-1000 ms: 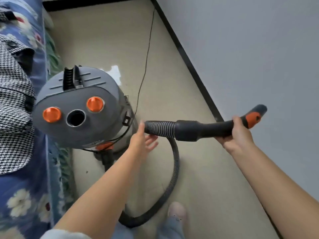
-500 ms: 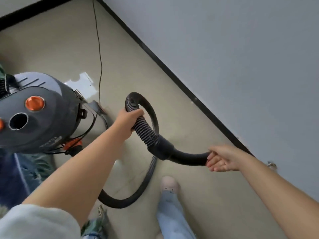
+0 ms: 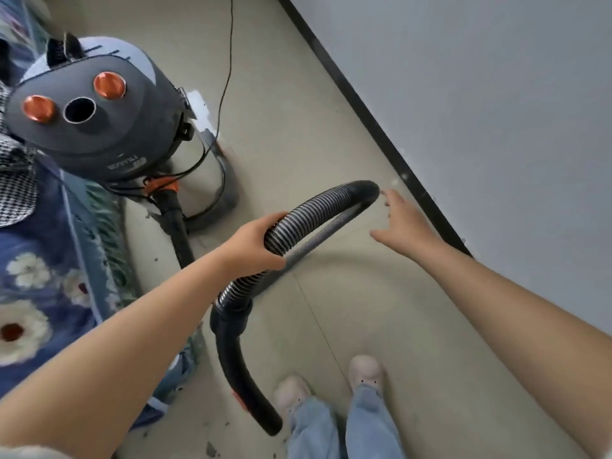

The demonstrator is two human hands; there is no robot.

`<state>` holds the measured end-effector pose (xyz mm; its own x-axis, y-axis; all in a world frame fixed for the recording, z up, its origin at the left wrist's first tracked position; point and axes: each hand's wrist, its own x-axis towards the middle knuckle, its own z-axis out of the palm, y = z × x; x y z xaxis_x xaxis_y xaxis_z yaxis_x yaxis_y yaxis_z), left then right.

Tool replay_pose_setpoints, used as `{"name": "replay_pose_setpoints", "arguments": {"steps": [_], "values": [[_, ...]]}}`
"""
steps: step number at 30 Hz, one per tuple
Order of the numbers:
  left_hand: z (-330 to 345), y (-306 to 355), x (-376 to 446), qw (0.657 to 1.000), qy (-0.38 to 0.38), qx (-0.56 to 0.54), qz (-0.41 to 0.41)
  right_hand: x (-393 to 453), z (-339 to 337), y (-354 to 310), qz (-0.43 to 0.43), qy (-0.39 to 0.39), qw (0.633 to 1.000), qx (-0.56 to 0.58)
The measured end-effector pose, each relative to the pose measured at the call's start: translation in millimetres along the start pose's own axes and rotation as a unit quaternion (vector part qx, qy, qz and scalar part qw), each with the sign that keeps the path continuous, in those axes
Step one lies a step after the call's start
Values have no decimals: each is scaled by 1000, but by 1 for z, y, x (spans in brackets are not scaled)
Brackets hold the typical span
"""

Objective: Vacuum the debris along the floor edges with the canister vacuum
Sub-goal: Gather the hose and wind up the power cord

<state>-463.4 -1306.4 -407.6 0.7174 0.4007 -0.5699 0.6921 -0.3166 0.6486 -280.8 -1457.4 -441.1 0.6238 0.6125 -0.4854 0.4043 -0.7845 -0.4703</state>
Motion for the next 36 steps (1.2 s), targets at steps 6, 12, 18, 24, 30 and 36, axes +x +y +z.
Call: {"name": "replay_pose_setpoints", "arguments": {"steps": [6,12,18,24,30,36], "values": [[7,-5,-44,999,-43,-5,6,1,23,8,-140,8,982,-125],[4,-18,-74,992,-72,104,-1,-15,15,1,-202,-66,971,-113],[16,-19,-84,978,100,181,13,-54,-12,3,-269,-48,957,-95],[27,-8,-85,944,258,186,86,-61,-39,16,-234,-131,956,-114],[26,-12,-92,940,246,201,122,-60,-35,39,-203,-172,960,-92],[31,-13,-94,949,274,153,15,-70,-33,40,-234,-71,970,-3]]}}
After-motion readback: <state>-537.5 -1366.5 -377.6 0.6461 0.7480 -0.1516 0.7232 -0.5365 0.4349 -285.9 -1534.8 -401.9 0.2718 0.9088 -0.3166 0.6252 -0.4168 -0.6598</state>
